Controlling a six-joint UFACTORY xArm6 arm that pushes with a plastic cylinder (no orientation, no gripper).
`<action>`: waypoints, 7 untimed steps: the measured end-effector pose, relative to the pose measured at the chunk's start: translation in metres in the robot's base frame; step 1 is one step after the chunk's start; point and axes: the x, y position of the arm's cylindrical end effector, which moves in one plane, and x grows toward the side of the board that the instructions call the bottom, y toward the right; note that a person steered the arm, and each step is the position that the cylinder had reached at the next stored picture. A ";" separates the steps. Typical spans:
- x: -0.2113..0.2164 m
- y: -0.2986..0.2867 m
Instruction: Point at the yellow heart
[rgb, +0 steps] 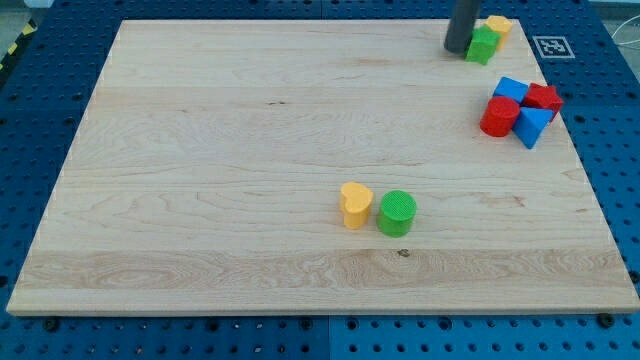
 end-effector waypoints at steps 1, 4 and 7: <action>0.016 0.027; 0.036 -0.076; 0.090 -0.189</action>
